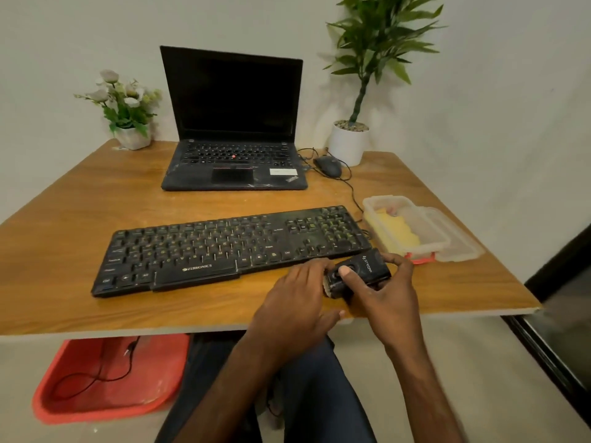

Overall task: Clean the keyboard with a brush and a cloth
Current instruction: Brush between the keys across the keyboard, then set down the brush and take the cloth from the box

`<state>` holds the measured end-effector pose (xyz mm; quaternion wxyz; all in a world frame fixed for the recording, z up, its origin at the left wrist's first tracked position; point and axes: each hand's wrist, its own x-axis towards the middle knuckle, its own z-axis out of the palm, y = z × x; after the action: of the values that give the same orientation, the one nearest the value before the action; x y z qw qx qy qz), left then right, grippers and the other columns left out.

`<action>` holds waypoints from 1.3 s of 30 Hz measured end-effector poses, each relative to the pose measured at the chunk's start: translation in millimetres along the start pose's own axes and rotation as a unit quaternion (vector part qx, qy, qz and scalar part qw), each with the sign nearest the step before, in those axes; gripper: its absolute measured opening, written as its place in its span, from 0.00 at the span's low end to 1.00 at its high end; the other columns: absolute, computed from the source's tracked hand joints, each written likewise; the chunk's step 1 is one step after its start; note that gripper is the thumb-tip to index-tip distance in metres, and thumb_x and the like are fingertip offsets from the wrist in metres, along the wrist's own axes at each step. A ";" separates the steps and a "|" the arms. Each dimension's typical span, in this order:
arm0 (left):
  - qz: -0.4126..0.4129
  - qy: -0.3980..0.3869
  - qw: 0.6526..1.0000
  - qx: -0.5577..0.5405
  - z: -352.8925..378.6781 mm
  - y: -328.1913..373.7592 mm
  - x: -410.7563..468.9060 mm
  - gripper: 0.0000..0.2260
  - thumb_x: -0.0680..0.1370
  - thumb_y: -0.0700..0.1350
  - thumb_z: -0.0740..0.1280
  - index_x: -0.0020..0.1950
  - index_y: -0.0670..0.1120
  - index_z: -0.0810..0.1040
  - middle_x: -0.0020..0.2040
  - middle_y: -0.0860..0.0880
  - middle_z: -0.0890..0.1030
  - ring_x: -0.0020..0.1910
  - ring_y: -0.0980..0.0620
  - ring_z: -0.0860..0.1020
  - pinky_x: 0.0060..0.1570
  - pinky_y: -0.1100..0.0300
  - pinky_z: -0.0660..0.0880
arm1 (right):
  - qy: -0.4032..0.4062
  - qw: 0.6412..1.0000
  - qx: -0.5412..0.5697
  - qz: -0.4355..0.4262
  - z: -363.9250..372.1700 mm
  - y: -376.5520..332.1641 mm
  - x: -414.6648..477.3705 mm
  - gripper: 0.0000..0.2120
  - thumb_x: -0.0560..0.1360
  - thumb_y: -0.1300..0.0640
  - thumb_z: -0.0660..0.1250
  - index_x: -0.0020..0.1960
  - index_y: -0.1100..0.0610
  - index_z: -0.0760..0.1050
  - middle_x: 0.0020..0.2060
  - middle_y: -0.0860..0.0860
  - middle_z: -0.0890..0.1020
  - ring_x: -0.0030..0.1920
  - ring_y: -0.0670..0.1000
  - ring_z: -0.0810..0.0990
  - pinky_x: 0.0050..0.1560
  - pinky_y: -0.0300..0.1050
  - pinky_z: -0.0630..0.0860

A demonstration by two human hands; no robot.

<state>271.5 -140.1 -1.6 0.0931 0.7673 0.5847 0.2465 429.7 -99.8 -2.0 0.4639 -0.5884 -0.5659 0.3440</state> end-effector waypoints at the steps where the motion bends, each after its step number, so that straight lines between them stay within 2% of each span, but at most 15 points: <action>1: -0.004 -0.005 1.000 0.014 3.4 0.7 1.7 0.33 0.80 0.60 0.64 0.79 0.50 0.55 0.76 0.52 0.64 0.74 0.54 0.62 0.73 0.59 0.60 | 0.014 0.999 -0.040 -0.006 -3.6 -0.5 -1.5 0.33 0.66 0.41 0.76 0.64 0.48 0.64 0.49 0.45 0.81 0.49 0.44 0.81 0.45 0.39 0.76; 6: -0.032 -0.010 0.999 0.029 6.1 2.0 8.0 0.33 0.79 0.61 0.66 0.77 0.52 0.55 0.73 0.53 0.69 0.71 0.54 0.66 0.69 0.58 0.62 | 0.054 0.970 -0.236 -0.019 -13.5 7.5 -5.2 0.36 0.67 0.26 0.62 0.65 0.50 0.68 0.54 0.47 0.81 0.55 0.52 0.78 0.45 0.47 0.74; 12: -0.054 -0.001 0.998 0.014 5.5 7.8 12.1 0.29 0.80 0.58 0.66 0.76 0.55 0.56 0.71 0.54 0.72 0.69 0.55 0.69 0.67 0.59 0.64 | 0.086 0.924 -0.372 -0.035 -15.7 12.2 -8.7 0.35 0.72 0.27 0.53 0.64 0.53 0.70 0.57 0.53 0.72 0.58 0.53 0.71 0.41 0.44 0.68; 17: -0.063 -0.005 0.998 0.015 0.0 15.0 12.7 0.27 0.82 0.56 0.64 0.77 0.55 0.56 0.72 0.54 0.70 0.70 0.56 0.68 0.67 0.60 0.64 | 0.081 0.926 -0.366 -0.045 -21.6 15.7 -9.2 0.33 0.74 0.29 0.53 0.67 0.53 0.69 0.60 0.53 0.72 0.60 0.52 0.69 0.43 0.44 0.69; 20: -0.046 0.027 0.998 0.026 -11.1 27.1 7.2 0.25 0.83 0.52 0.63 0.78 0.53 0.58 0.75 0.53 0.67 0.73 0.55 0.66 0.67 0.60 0.66 | 0.118 0.933 -0.314 -0.127 -33.0 9.4 -13.7 0.25 0.80 0.39 0.54 0.69 0.54 0.69 0.65 0.53 0.71 0.65 0.52 0.66 0.55 0.50 0.74; 23: 0.038 0.124 0.991 0.017 -17.5 47.7 6.2 0.17 0.82 0.46 0.64 0.71 0.50 0.71 0.64 0.50 0.79 0.62 0.51 0.78 0.54 0.58 0.76 | 0.130 0.939 -0.251 -0.195 -41.5 -1.7 -10.8 0.20 0.83 0.50 0.51 0.70 0.56 0.70 0.67 0.52 0.72 0.68 0.51 0.66 0.64 0.51 0.72; 25: 0.038 0.092 0.995 0.006 -16.1 53.9 12.8 0.13 0.85 0.48 0.56 0.67 0.51 0.74 0.55 0.50 0.82 0.54 0.50 0.80 0.49 0.53 0.80 | 0.113 0.945 -0.238 -0.194 -45.5 -8.5 -1.3 0.22 0.82 0.50 0.49 0.72 0.55 0.68 0.64 0.53 0.76 0.65 0.52 0.73 0.60 0.48 0.74; 27: 0.027 0.039 0.998 0.044 -17.7 55.9 23.9 0.18 0.86 0.55 0.47 0.59 0.51 0.75 0.40 0.52 0.79 0.39 0.50 0.79 0.41 0.49 0.79 | 0.098 0.951 -0.244 -0.165 -49.4 -14.8 9.5 0.28 0.80 0.41 0.45 0.67 0.54 0.74 0.49 0.52 0.84 0.49 0.52 0.81 0.46 0.47 0.78; 28: 0.023 0.016 0.997 0.070 -20.1 57.1 30.4 0.22 0.85 0.58 0.43 0.53 0.51 0.74 0.36 0.52 0.76 0.35 0.51 0.77 0.40 0.49 0.78 | 0.102 0.947 -0.265 -0.152 -53.2 -16.2 15.5 0.33 0.79 0.37 0.41 0.59 0.53 0.79 0.41 0.51 0.84 0.42 0.51 0.81 0.41 0.47 0.76; 30: 0.011 -0.004 0.996 0.092 -23.6 62.7 42.5 0.27 0.80 0.64 0.39 0.39 0.51 0.71 0.30 0.51 0.73 0.31 0.51 0.74 0.39 0.51 0.78 | 0.131 0.924 -0.340 -0.117 -61.6 -21.8 26.8 0.45 0.76 0.30 0.32 0.42 0.53 0.83 0.35 0.51 0.83 0.36 0.53 0.79 0.38 0.47 0.73; 32: 0.006 0.001 0.995 0.096 -26.4 69.6 52.8 0.29 0.79 0.64 0.38 0.31 0.49 0.66 0.27 0.52 0.69 0.28 0.52 0.71 0.39 0.52 0.77 | 0.155 0.903 -0.392 -0.088 -70.7 -25.2 41.1 0.49 0.74 0.29 0.27 0.37 0.56 0.81 0.34 0.54 0.81 0.36 0.55 0.78 0.39 0.47 0.71; 34: 0.024 0.007 0.996 0.084 -27.2 73.5 63.0 0.28 0.83 0.60 0.40 0.36 0.50 0.71 0.30 0.51 0.73 0.31 0.51 0.74 0.42 0.50 0.77 | 0.140 0.898 -0.409 -0.085 -78.5 -32.8 56.2 0.36 0.82 0.39 0.37 0.46 0.58 0.79 0.39 0.56 0.82 0.39 0.58 0.78 0.40 0.48 0.70; 36: 0.045 0.011 0.996 0.070 -26.3 73.4 70.8 0.21 0.85 0.56 0.44 0.51 0.50 0.73 0.36 0.51 0.77 0.36 0.49 0.78 0.45 0.48 0.77 | 0.082 0.894 -0.429 -0.102 -84.7 -42.5 72.9 0.11 0.83 0.55 0.52 0.58 0.57 0.70 0.47 0.58 0.81 0.44 0.61 0.79 0.41 0.50 0.72; 37: 0.051 0.010 0.996 0.067 -24.8 72.7 73.2 0.15 0.86 0.54 0.46 0.57 0.50 0.70 0.39 0.52 0.77 0.38 0.49 0.78 0.45 0.48 0.77 | 0.047 0.886 -0.446 -0.115 -86.0 -45.9 82.5 0.11 0.80 0.62 0.57 0.62 0.57 0.67 0.50 0.57 0.80 0.46 0.61 0.79 0.42 0.50 0.74; 39: 0.059 0.003 0.997 0.055 -23.6 71.0 75.7 0.09 0.85 0.50 0.51 0.62 0.51 0.66 0.44 0.54 0.75 0.43 0.51 0.77 0.47 0.48 0.76 | 0.004 0.871 -0.474 -0.128 -87.5 -48.2 107.0 0.19 0.76 0.67 0.61 0.65 0.56 0.70 0.55 0.55 0.79 0.51 0.58 0.80 0.46 0.50 0.77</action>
<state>335.2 -93.3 69.7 0.0344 0.8035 0.5516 0.2211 507.5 -11.5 85.0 0.1722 -0.6614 -0.7293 -0.0302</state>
